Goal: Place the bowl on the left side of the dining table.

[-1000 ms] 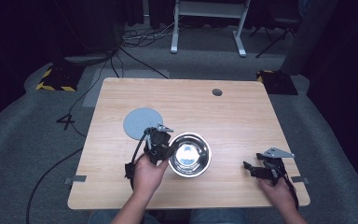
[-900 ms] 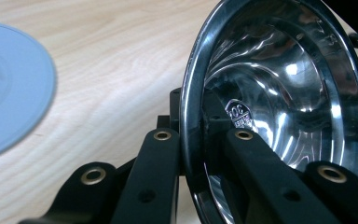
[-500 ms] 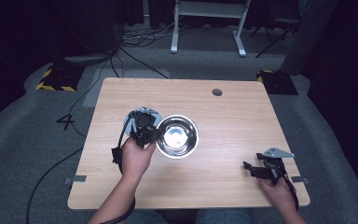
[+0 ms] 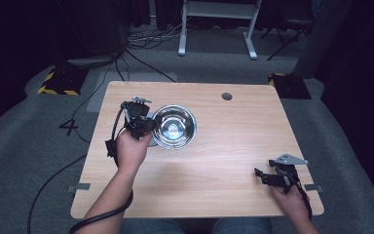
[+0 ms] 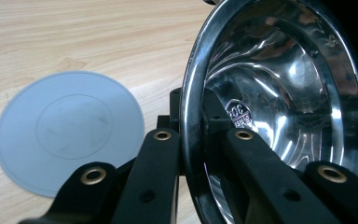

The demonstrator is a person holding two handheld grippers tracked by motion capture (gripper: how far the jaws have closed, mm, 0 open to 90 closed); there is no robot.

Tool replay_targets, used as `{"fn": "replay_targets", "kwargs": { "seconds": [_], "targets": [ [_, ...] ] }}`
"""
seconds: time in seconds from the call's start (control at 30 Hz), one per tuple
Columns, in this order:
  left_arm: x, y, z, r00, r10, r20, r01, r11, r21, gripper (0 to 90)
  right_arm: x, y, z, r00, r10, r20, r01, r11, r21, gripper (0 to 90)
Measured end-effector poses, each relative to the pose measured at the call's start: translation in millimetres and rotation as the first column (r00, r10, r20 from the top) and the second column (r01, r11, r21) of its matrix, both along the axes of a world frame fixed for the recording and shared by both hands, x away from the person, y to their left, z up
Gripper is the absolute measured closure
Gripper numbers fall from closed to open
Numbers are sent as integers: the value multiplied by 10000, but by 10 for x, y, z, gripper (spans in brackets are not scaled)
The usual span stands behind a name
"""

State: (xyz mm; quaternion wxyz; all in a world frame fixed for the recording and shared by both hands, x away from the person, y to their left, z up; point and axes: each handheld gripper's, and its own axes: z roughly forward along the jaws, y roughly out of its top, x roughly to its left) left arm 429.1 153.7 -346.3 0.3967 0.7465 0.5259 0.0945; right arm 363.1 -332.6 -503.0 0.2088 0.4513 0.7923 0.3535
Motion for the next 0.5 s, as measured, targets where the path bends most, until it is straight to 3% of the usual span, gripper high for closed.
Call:
{"fn": "replay_targets", "kwargs": {
  "seconds": [0.17,0.37,0.5],
  "targets": [
    [100,108,25,9998,217,40,-217,9998,36,863,0,-1,0,10000,-27,-9,27,10000,1,249],
    [222,245,38,9994,357,-16,-357,9992,-199,864,4,0,0,10000,-74,2,74,10000,-27,242],
    [305,344,35,9986,533,-72,-533,9985,-87,863,4,0,0,10000,-79,0,79,10000,-29,241]
  ]
}}
